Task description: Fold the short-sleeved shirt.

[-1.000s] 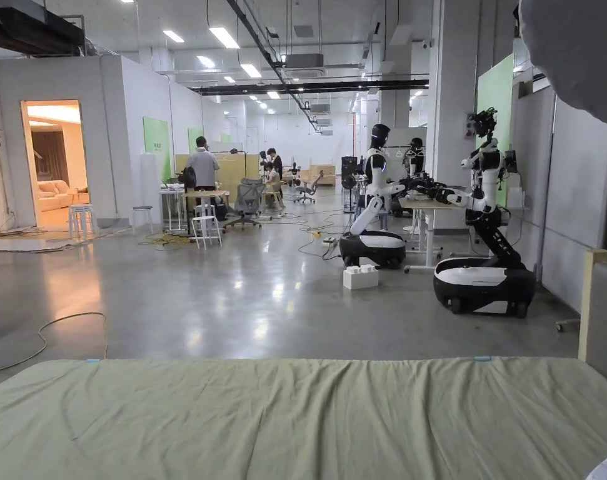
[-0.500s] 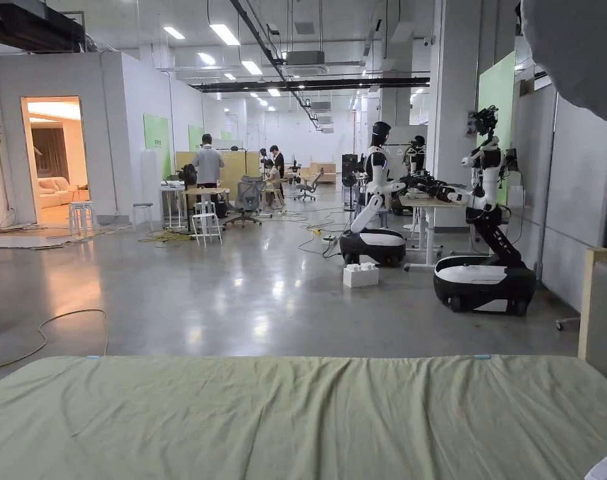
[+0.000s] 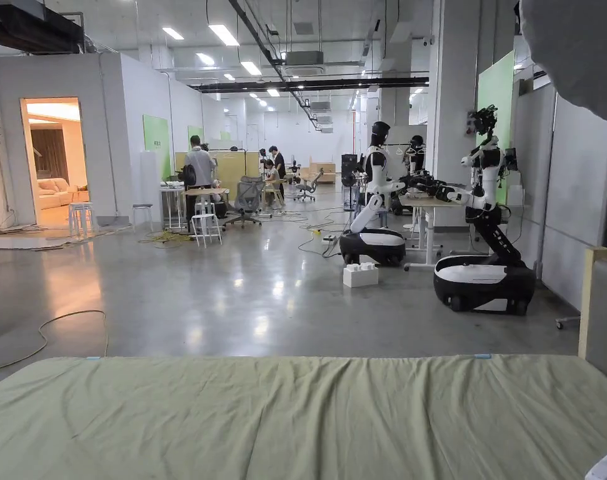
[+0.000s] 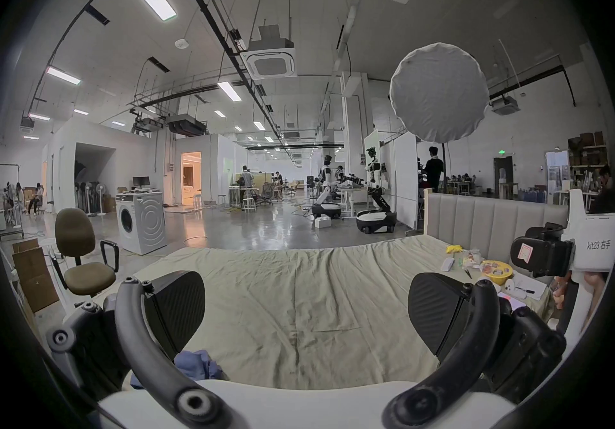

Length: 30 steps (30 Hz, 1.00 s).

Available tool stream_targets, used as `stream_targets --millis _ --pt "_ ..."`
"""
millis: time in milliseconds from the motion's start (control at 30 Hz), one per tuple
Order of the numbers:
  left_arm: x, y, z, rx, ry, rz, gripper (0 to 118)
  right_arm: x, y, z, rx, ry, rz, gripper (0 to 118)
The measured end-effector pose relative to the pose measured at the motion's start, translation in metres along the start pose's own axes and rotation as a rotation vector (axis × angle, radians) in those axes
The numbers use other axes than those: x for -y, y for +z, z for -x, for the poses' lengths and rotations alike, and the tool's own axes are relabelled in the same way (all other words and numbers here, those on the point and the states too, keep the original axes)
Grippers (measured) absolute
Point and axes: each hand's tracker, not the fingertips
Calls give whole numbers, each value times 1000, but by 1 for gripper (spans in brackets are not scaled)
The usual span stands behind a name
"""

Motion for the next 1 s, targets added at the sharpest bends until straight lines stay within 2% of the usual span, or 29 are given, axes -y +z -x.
stream_targets --millis 333,433,533,600,700,800,867,933,1000 --pt "3 0 3 5 7 3 118 -1 0 3 -6 6 -1 118" --pt "2 -1 2 4 6 6 118 -4 -2 3 -36 17 -3 118" --pt "2 -1 3 -3 13 9 118 -7 -6 0 -88 -99 43 118" --pt "2 -1 4 3 24 15 118 -7 -8 -2 -138 -206 90 118" --pt "2 -1 4 10 40 19 118 -16 -9 1 -196 -231 176 118" --pt "-2 -1 9 44 139 12 118 -26 -7 14 -133 -247 212 118" --pt "-3 0 12 55 185 -7 118 -31 -6 19 -101 -284 237 118" --pt "-2 -1 11 35 162 -7 118 -34 -5 21 -87 -351 290 118" --pt "0 0 9 10 124 1 118 -33 -2 19 -117 -410 281 118"
